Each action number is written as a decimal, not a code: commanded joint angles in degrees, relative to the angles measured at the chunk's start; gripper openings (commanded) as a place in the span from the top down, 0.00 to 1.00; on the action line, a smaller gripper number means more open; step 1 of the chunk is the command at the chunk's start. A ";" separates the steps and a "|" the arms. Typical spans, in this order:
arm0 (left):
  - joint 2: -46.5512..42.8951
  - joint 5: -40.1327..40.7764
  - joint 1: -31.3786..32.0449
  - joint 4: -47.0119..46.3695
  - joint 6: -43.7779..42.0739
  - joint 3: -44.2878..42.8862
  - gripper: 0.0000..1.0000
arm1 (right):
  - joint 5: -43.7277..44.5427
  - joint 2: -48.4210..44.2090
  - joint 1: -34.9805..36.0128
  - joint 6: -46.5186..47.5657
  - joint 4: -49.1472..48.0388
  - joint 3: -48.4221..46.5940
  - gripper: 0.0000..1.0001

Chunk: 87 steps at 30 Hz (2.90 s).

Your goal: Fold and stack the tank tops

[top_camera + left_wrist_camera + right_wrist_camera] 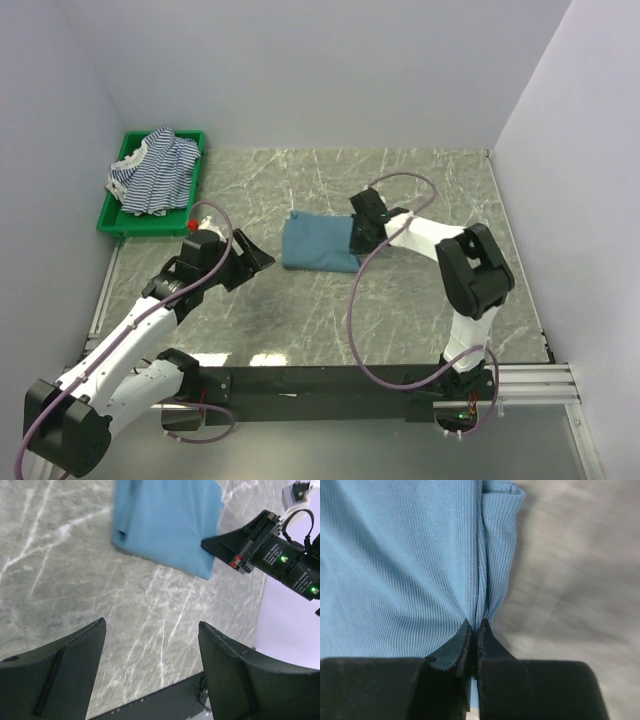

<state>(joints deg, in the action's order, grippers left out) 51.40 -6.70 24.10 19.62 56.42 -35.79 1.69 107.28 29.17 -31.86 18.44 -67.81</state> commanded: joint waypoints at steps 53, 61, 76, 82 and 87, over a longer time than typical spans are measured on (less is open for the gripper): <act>-5.69 -11.05 0.25 0.60 -7.56 -2.71 0.19 | 46.29 9.34 -47.10 15.86 21.11 -19.19 1.00; -4.81 -10.71 0.16 0.25 -7.21 -4.55 0.16 | 46.12 10.23 -47.10 11.21 29.63 -22.98 0.25; 2.29 4.22 -3.26 4.02 -3.96 -13.41 0.14 | 26.82 -21.22 -21.02 0.14 19.28 -3.83 0.19; 18.21 26.02 -13.73 9.39 -2.99 -31.80 0.12 | 14.83 -30.47 -3.77 1.01 8.47 7.78 0.18; 36.44 32.79 -23.90 13.42 -4.13 -49.85 0.12 | 6.76 -29.60 4.04 2.94 3.80 9.10 0.18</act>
<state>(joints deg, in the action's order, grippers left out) 80.36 15.79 5.17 30.17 53.19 -76.71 15.29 77.58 29.58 -29.87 28.40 -58.61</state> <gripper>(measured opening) 0.882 0.817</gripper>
